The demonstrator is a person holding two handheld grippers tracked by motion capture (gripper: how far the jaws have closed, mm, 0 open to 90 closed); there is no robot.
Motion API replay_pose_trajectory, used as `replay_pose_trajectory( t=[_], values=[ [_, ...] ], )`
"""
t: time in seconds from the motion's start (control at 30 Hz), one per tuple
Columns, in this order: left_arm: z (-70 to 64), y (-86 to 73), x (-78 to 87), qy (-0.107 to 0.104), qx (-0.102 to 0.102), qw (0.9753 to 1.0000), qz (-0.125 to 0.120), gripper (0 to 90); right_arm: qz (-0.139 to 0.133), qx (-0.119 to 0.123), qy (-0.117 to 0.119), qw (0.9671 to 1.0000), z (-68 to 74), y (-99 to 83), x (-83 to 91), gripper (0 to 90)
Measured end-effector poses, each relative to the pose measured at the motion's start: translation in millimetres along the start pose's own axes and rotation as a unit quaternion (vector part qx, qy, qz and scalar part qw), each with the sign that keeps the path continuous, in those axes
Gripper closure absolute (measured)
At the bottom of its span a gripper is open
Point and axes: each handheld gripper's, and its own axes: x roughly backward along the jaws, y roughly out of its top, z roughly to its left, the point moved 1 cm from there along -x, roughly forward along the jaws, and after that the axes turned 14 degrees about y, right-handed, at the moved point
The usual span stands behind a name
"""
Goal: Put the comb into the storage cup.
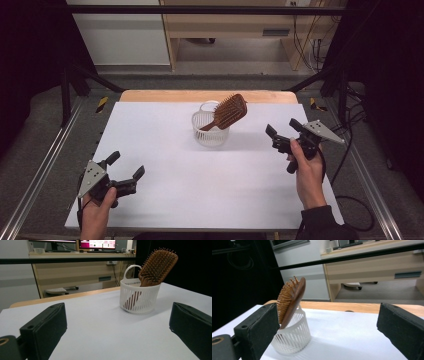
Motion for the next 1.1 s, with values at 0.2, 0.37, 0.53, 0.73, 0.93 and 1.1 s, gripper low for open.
replay_pose_trajectory(
  t=[0.2,0.37,0.53,0.73,0.93,1.1],
  values=[
    [1.8,-0.2,1.0,0.002,0.002,1.0,-0.001,1.3,0.0,0.015,-0.016,0.9998,-4.7,-6.6,10.8,4.7],
    [1.7,-0.3,1.4,0.002,0.003,1.0,0.001,1.3,-0.002,0.018,-0.028,0.9994,-10.2,-14.1,21.7,4.7],
    [2.2,-0.9,3.1,0.003,0.003,1.0,0.001,1.3,-0.004,0.024,-0.034,0.9991,-12.9,-21.0,30.0,4.5],
    [4.8,-1.6,7.5,0.006,0.005,1.0,0.002,1.3,-0.006,0.026,-0.039,0.9989,-16.0,-28.9,38.2,4.4],
    [5.7,-2.3,8.5,0.006,0.004,1.0,0.004,1.3,-0.005,0.027,-0.04,0.9988,-17.1,-36.1,44.8,4.2],
    [5.8,-2.6,8.6,0.008,0.003,1.0,0.003,1.3,0.0,0.031,-0.039,0.9987,-16.4,-41.7,49.3,4.2]
  ],
)
